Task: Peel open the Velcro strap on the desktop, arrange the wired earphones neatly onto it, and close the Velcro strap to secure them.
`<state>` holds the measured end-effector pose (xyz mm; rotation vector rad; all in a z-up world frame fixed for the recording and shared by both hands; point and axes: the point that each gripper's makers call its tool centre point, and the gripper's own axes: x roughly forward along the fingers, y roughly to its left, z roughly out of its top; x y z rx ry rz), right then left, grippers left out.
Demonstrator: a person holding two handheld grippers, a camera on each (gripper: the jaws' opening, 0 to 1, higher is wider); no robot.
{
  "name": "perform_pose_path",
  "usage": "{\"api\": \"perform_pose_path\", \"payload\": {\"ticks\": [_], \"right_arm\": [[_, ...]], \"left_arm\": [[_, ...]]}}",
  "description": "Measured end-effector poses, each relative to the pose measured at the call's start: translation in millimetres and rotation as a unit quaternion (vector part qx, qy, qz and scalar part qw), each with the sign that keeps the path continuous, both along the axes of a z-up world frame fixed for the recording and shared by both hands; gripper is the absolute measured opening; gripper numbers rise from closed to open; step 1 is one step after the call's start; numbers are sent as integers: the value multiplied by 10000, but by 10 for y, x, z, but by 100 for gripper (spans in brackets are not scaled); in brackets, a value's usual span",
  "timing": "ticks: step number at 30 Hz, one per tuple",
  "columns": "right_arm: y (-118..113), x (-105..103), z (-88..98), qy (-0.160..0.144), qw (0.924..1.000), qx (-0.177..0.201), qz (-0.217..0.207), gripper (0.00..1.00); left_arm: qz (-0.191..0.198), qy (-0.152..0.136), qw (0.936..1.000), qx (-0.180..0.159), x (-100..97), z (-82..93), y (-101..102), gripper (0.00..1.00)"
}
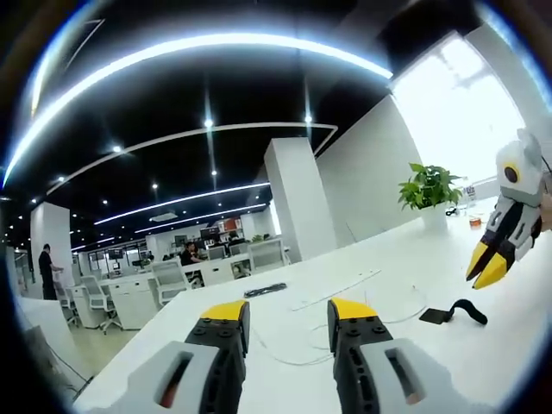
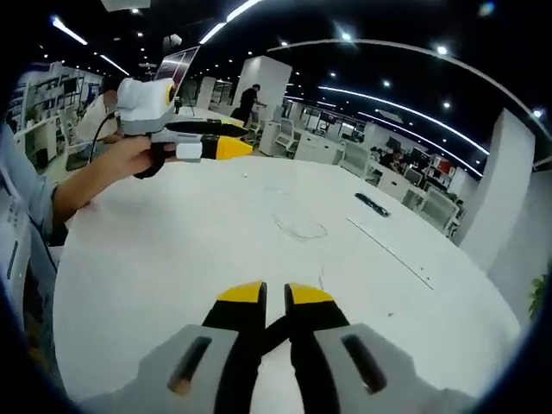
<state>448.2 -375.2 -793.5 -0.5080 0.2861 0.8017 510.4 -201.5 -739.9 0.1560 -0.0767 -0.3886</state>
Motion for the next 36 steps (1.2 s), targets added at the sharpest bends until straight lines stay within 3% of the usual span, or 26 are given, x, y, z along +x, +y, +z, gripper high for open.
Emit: {"api": "perform_pose_path", "payload": {"ticks": [12, 23, 24, 26, 36], "right_arm": [[154, 472, -32, -563, 9973, -452, 124, 10], [101, 505, 24, -845, 9939, -675, 195, 10], [170, 764, -93, -910, 9929, -735, 201, 10], [172, 857, -116, -1016, 9912, -826, 214, 10], [135, 1094, -139, -1390, 9838, -1116, 165, 14]], "left_arm": [[15, -22, 10000, -64, -10, 31, 27, 40], [-13, -8, 10000, -78, -9, 40, 12, 40], [-21, 4, 10000, -74, -10, 34, 5, 40], [-46, 18, 10000, -64, -17, 29, -11, 40], [-145, 45, 9999, -36, -38, 13, -72, 40]]}}
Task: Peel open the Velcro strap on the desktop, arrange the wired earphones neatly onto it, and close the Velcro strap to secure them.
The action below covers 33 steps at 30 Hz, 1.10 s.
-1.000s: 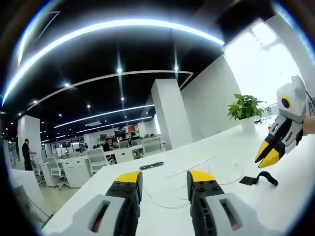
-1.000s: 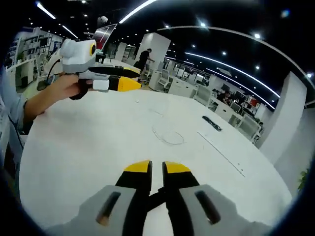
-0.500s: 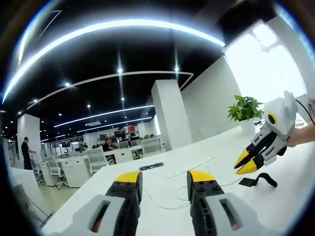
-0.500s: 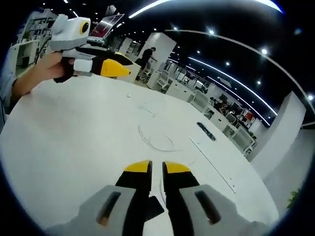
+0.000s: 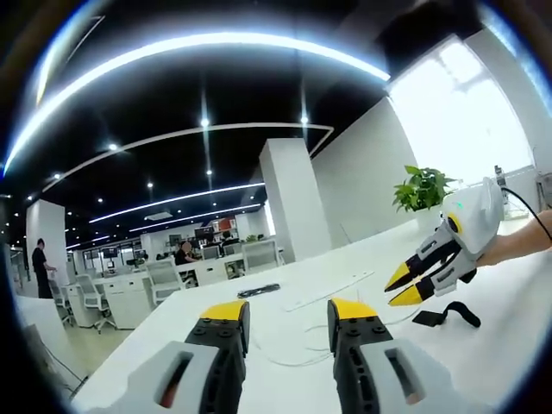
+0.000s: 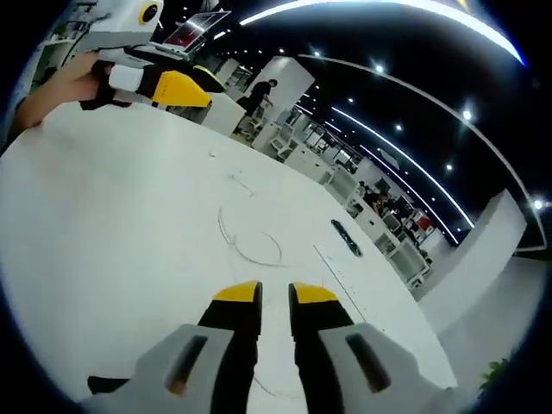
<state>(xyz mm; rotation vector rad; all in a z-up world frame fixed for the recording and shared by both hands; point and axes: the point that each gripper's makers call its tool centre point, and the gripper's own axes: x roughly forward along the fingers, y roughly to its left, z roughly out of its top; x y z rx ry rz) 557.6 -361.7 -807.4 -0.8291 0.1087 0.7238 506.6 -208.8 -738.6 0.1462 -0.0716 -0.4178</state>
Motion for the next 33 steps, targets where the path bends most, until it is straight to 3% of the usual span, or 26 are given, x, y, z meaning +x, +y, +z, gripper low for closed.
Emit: {"api": "perform_pose_path", "payload": {"ticks": [13, 33], "right_arm": [[49, 245, -23, -302, 9989, -352, 8, 15], [67, 454, -24, -922, 9911, -965, -15, 15]], "left_arm": [[-36, 26, 10000, 10, 7, -22, -21, 40], [-59, 59, 9999, 62, 16, -53, -43, 40]]}}
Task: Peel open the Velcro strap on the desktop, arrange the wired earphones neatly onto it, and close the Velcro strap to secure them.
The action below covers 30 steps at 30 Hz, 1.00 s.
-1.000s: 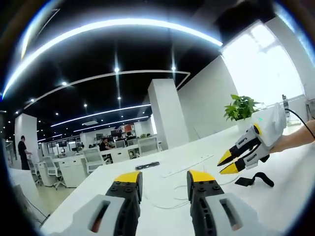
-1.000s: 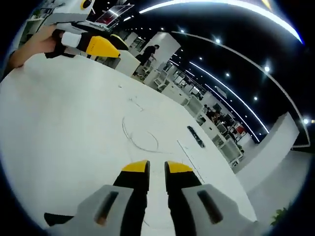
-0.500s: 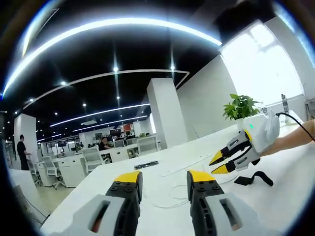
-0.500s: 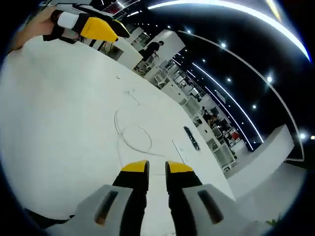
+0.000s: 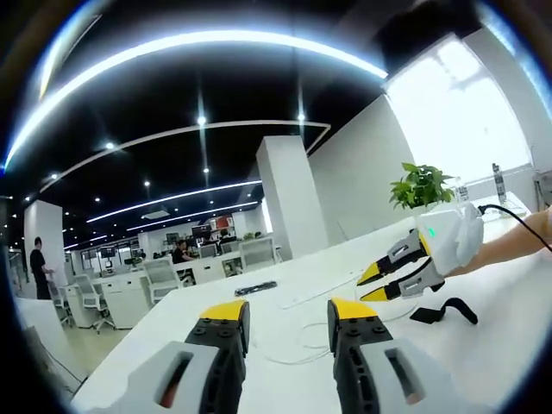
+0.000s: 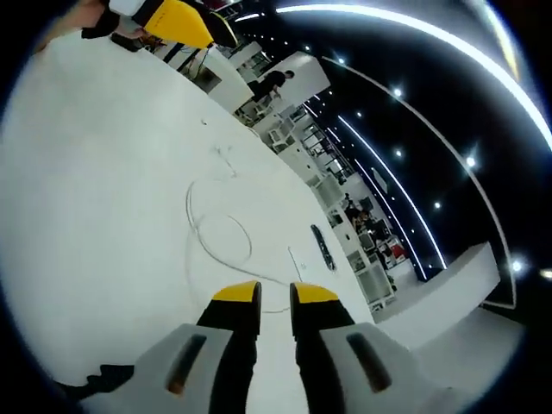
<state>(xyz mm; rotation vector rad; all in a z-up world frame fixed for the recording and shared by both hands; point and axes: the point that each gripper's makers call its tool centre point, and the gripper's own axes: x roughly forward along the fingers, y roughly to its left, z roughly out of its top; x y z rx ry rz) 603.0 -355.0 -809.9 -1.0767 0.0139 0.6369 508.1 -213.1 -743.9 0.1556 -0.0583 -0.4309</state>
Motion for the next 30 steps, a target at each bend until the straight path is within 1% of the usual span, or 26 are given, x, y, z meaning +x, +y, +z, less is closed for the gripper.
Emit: {"api": "perform_pose_path", "payload": {"ticks": [10, 18, 24, 30], "right_arm": [[16, 90, -5, -93, 9998, -136, 58, 15], [42, 93, 5, -178, 9994, -247, 148, 14], [59, 92, 5, -222, 9989, -365, 170, 10], [64, 69, 25, -221, 9988, -382, 191, 7]], "left_arm": [[-8, 10, 10000, 20, 4, -8, -9, 40], [-31, 14, 10000, 29, 2, -13, -18, 40], [-29, 20, 10000, 44, 2, -17, -16, 40], [-41, 10, 10000, 54, -3, -15, -23, 40]]}}
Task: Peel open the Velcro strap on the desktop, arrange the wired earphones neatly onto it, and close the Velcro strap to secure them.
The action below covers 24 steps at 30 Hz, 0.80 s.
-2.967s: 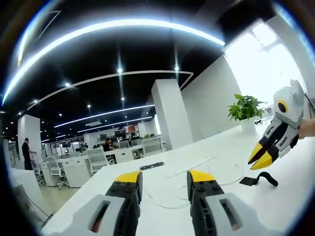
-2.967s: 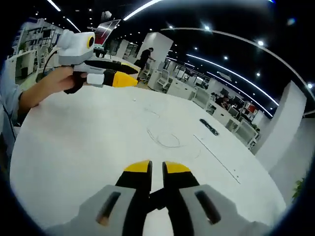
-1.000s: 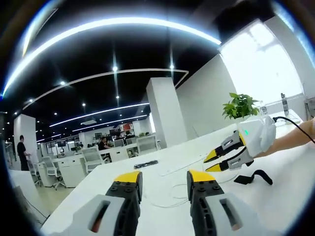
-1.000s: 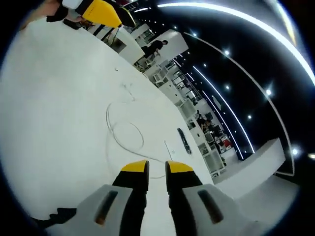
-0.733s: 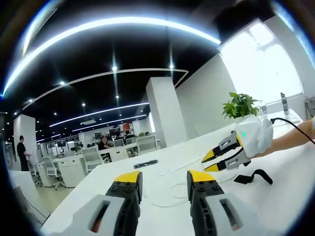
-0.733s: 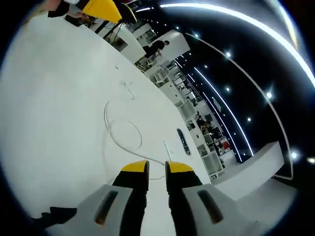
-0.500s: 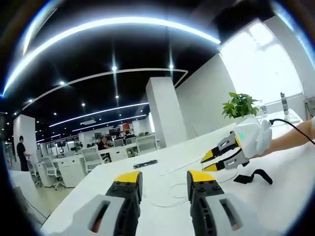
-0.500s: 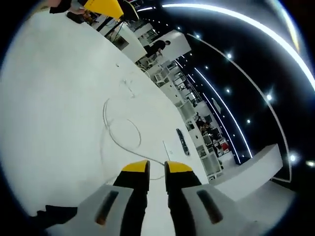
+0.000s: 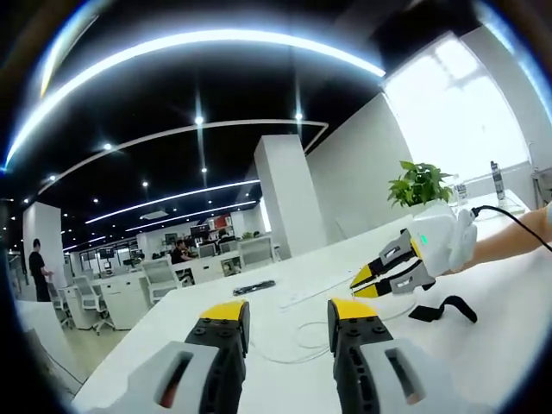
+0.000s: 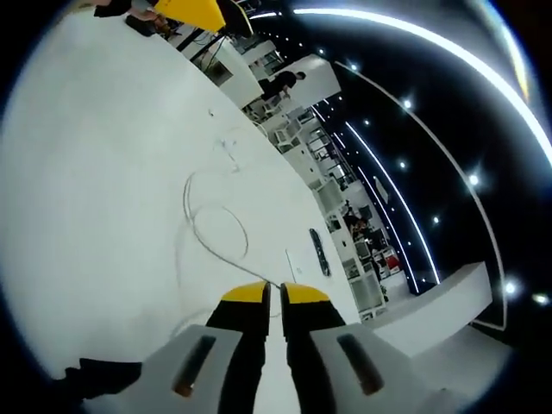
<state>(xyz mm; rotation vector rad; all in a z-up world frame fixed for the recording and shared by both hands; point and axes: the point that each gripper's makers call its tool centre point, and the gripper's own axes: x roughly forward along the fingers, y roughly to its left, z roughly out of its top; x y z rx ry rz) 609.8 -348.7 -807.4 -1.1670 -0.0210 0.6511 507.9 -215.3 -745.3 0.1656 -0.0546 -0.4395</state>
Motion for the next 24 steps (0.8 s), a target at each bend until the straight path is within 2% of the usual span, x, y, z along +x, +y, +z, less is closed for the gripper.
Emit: {"api": "perform_pose_path", "payload": {"ticks": [15, 24], "right_arm": [[-29, -94, 84, 5, 10000, -33, -43, 3], [-130, -268, 285, -155, 9998, 32, -118, 3]], "left_arm": [[-37, -1, 10000, 21, -24, -2, -42, 40], [-119, 37, 9999, 58, -41, -34, -100, 40]]}}
